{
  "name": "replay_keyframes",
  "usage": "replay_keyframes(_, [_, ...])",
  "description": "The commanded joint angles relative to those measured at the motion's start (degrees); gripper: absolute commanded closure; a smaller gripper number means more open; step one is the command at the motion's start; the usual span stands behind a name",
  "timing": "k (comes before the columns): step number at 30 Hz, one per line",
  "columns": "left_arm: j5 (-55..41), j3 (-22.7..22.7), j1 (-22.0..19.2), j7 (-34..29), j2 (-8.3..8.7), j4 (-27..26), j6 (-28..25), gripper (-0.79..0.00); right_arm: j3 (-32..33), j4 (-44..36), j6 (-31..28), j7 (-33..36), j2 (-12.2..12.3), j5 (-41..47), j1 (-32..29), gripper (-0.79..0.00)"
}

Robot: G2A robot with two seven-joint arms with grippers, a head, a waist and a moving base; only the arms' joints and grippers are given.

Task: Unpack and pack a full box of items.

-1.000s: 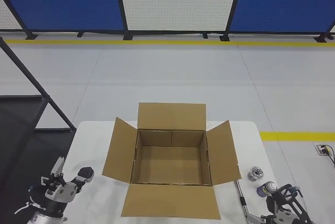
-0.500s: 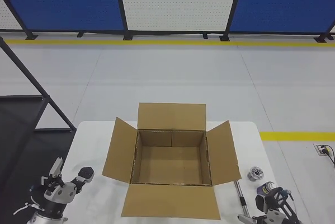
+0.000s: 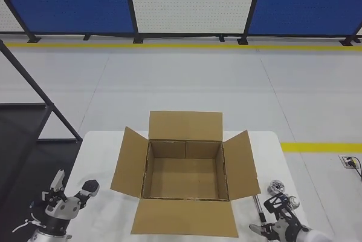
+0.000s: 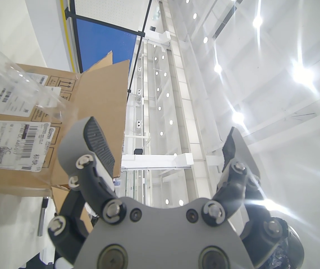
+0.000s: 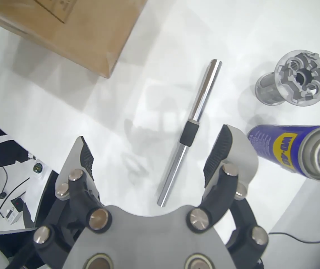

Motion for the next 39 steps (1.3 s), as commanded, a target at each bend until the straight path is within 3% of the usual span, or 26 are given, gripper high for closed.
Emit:
replay_keyframes(1, [-0.25,-0.16,0.06,0.13,-0.02,0.02,-0.24,-0.785,-1.55,0.75,0.56,1.28,0.01,-0.97,1.75,-0.785])
replay_keyframes(4, [-0.62,-0.21,0.19,0.27,-0.06,0.0,-0.51,-0.785,-3.16,1.29,1.84,2.36,0.04,-2.74,3.48,-0.785])
replay_keyframes(5, [-0.72,-0.19,0.23,0.36,-0.07,0.0,-0.61,-0.785,-3.65,1.33,2.73,2.46,0.03,-3.59,3.84,-0.566])
replay_keyframes(6, [-0.76,-0.15,0.25,0.44,-0.09,-0.02,-0.66,-0.785,-4.2,1.38,3.58,2.55,-0.01,-4.08,4.09,-0.459])
replay_keyframes(7, [-0.73,-0.08,0.28,0.49,-0.1,-0.1,-0.69,-0.785,-4.63,1.51,4.29,2.87,-0.03,-4.35,4.32,-0.526])
replay_keyframes(9, [-0.7,-0.02,0.32,0.57,-0.11,-0.19,-0.71,-0.785,-4.98,1.53,5.2,3.72,0.0,-5.1,4.72,-0.785])
replay_keyframes(20, [-0.7,-0.02,0.32,0.57,-0.11,-0.19,-0.71,-0.785,-5.46,1.88,5.02,2.94,-0.01,-5.23,4.46,-0.785])
replay_keyframes(24, [-0.7,-0.02,0.32,0.57,-0.11,-0.19,-0.71,-0.785,-7.02,2.24,9.73,5.75,-0.19,-5.69,5.6,-0.785])
replay_keyframes(25, [-0.7,-0.02,0.32,0.57,-0.11,-0.19,-0.71,-0.785,-7.32,2.24,10.61,6.6,-0.21,-5.75,5.8,-0.736])
replay_keyframes(29, [-0.7,-0.02,0.32,0.57,-0.11,-0.19,-0.71,-0.785,-8.43,2.73,14.24,9.96,-0.33,-6.15,7.21,-0.391])
replay_keyframes(33, [-0.7,-0.02,0.32,0.57,-0.11,-0.19,-0.71,-0.785,-9.12,4.57,17.09,11.75,-0.51,-4.79,9.04,-0.314])
replay_keyframes(39, [-0.7,-0.02,0.32,0.57,-0.11,-0.19,-0.71,-0.785,-9.5,8.68,18.93,13.47,-0.59,-3.41,12.2,-0.274])
